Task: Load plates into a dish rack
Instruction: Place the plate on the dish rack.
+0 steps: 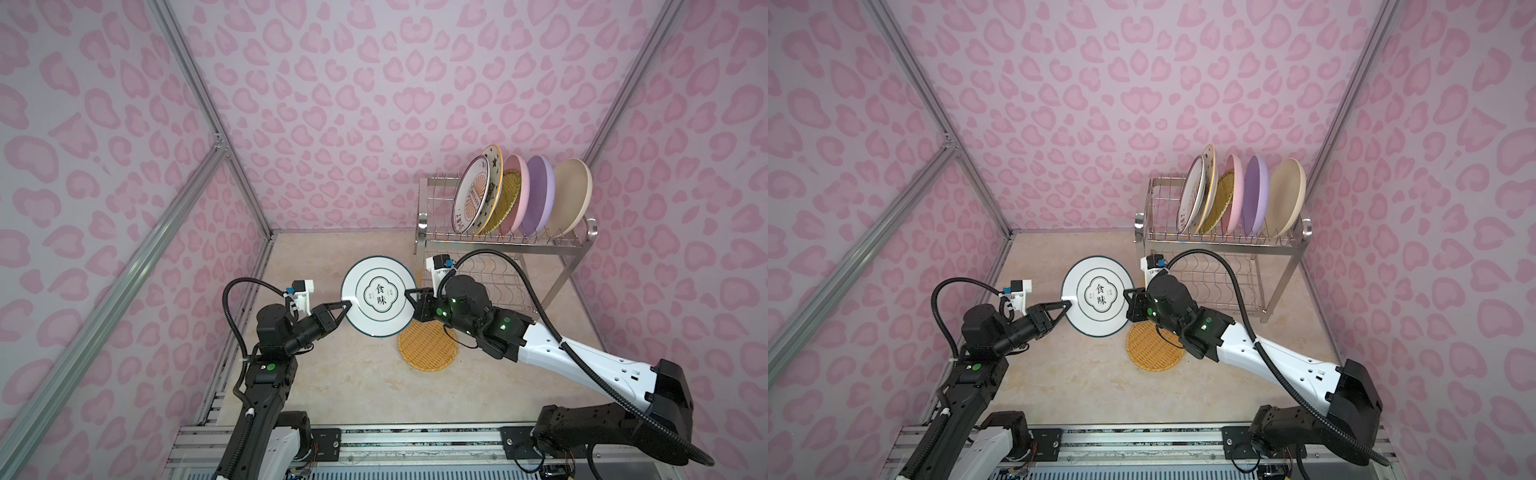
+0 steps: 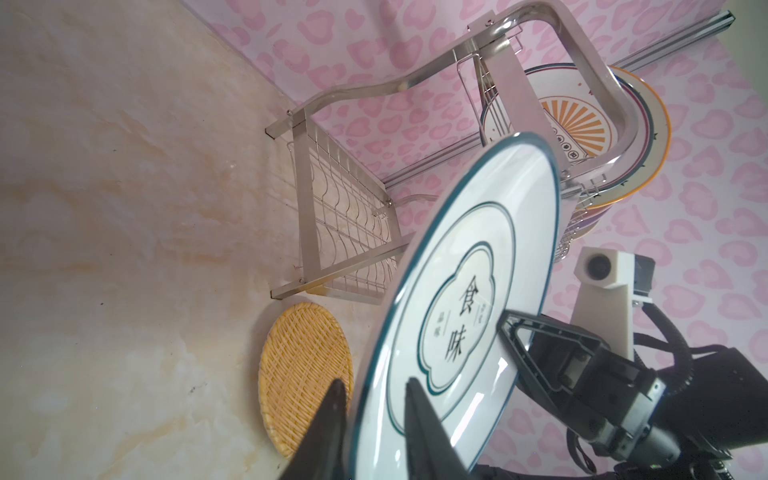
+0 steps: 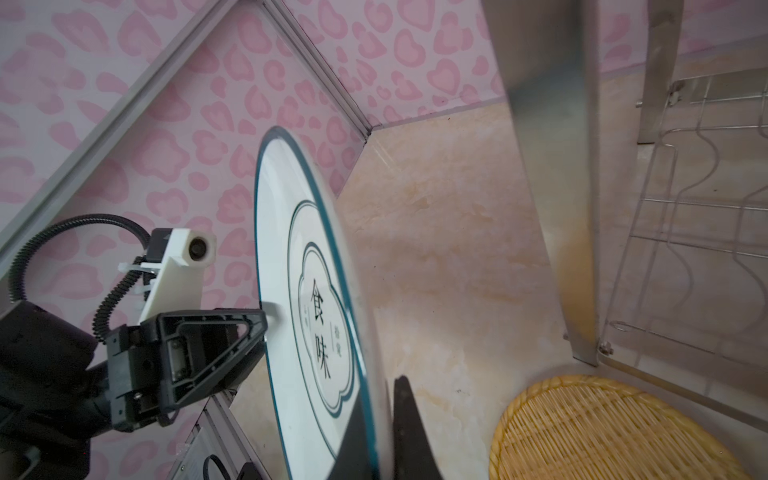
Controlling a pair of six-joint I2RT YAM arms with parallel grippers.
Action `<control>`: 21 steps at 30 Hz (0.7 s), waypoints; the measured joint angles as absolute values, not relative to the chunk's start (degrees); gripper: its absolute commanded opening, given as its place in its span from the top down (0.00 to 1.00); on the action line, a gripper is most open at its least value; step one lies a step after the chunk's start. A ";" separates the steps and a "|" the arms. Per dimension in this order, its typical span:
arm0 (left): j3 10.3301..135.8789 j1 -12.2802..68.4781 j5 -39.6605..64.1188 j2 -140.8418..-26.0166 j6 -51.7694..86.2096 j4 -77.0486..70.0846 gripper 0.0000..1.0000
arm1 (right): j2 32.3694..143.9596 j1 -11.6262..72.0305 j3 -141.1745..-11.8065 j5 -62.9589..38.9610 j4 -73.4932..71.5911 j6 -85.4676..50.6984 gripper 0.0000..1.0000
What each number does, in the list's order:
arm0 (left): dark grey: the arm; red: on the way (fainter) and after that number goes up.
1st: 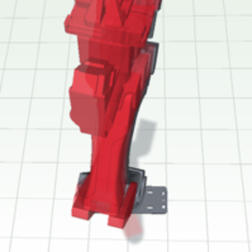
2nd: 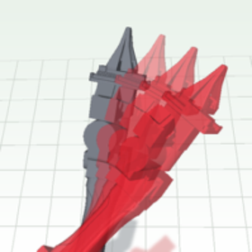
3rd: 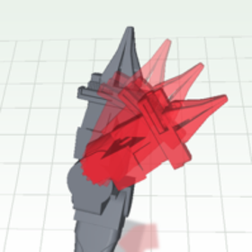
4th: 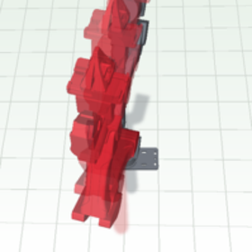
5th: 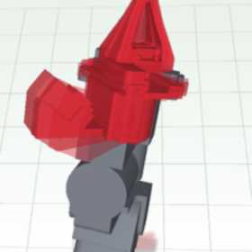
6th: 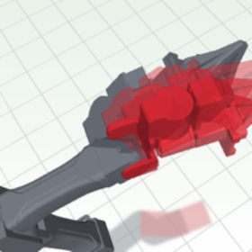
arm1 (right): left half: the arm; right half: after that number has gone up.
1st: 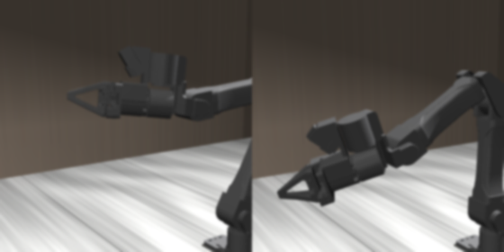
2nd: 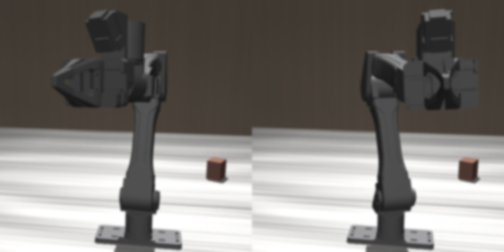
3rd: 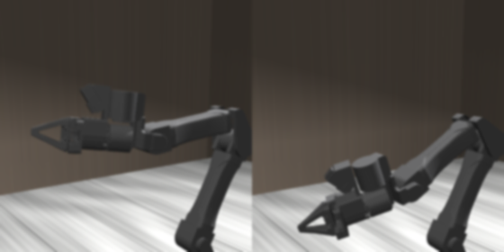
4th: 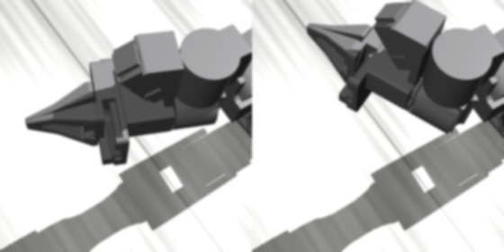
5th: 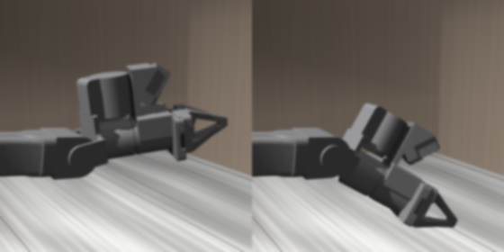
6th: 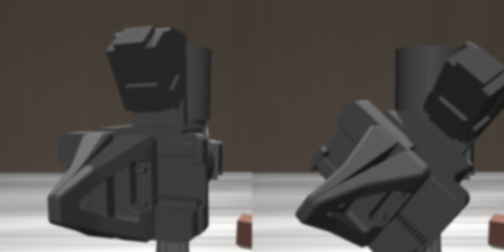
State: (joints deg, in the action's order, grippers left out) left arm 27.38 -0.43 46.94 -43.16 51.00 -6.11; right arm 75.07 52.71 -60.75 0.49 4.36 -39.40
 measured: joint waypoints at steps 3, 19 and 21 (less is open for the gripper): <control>28.97 -0.49 47.05 -43.11 50.96 -6.04 0.12 | 74.87 52.58 -61.14 2.28 7.22 -37.21 1.00; 37.21 -0.54 46.65 -37.30 47.22 -4.23 0.02 | 71.22 51.75 -67.29 6.85 13.69 -34.00 1.00; 37.78 -0.54 46.63 -36.16 46.68 -4.73 0.02 | 70.94 51.72 -68.73 7.51 13.80 -33.91 1.00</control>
